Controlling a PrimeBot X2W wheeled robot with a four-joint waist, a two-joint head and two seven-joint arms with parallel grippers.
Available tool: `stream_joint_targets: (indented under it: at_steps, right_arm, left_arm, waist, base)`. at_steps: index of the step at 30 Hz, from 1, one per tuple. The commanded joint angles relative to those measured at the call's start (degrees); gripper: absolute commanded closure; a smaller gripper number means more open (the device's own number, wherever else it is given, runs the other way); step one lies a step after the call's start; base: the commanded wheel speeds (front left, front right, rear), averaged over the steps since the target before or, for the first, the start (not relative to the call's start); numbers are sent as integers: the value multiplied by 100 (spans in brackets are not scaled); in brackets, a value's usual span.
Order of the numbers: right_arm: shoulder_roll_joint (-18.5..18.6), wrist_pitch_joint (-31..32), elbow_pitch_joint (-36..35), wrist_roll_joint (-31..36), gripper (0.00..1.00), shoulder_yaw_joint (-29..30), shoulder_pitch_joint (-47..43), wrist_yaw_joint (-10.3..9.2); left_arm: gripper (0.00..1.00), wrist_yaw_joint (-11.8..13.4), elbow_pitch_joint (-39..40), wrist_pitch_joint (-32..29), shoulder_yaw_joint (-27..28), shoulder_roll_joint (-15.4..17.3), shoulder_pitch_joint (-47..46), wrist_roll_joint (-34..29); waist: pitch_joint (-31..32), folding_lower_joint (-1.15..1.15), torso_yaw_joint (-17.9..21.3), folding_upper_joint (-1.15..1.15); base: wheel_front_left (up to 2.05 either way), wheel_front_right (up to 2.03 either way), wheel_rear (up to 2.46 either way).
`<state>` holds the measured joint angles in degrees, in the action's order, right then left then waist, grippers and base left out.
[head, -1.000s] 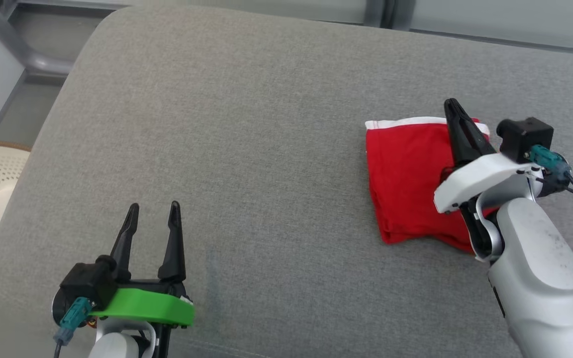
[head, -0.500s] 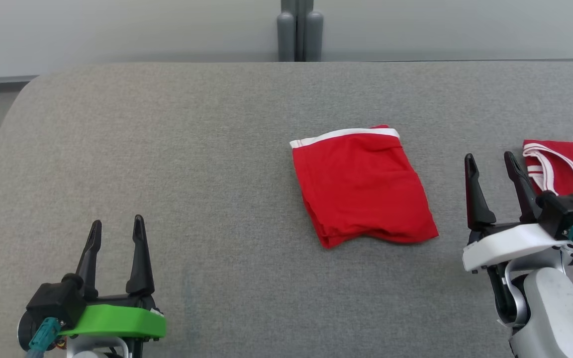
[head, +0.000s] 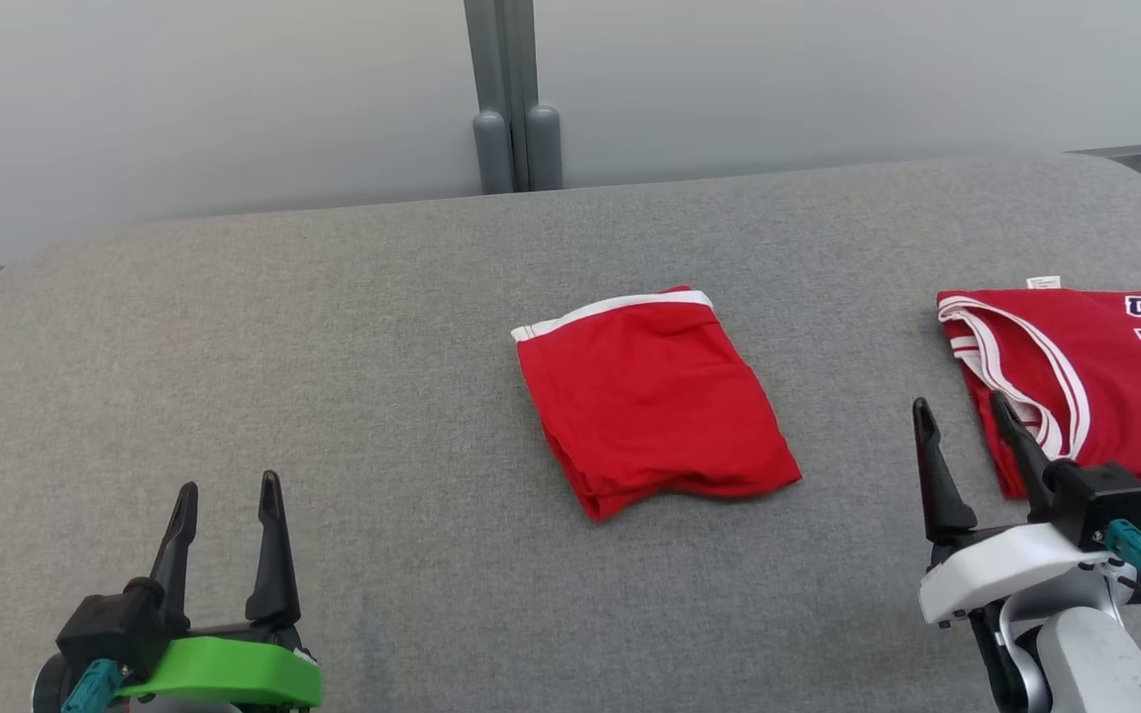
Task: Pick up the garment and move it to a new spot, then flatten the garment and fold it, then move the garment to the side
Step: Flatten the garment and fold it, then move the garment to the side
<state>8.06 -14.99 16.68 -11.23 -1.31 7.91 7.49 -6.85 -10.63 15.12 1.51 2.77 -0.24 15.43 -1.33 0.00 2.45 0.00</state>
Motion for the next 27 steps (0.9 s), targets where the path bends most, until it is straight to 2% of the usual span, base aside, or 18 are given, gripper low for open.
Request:
stream_joint_targets:
  at_steps: [1, 11, 27]
  right_arm:
    - [34, -20, 52, 28, 0, -42, -84, -1]
    - [124, -22, 268, -131, 0, -310, 108, -1]
    - [83, -23, 358, -116, 0, -292, 111, -1]
  left_arm:
    - [0, -20, -36, -1, -3, 24, 88, -12]
    - [0, -48, -218, -1, -49, 24, 79, 20]
    - [0, -53, -214, -1, -93, 24, 65, -1]
  waist:
    - [68, 0, 65, 0]
    - [114, 0, 68, 0]
    - [74, 0, -31, 0]
  base:
    - [0, 0, 0]
    - [0, 0, 0]
    - [0, 0, 0]
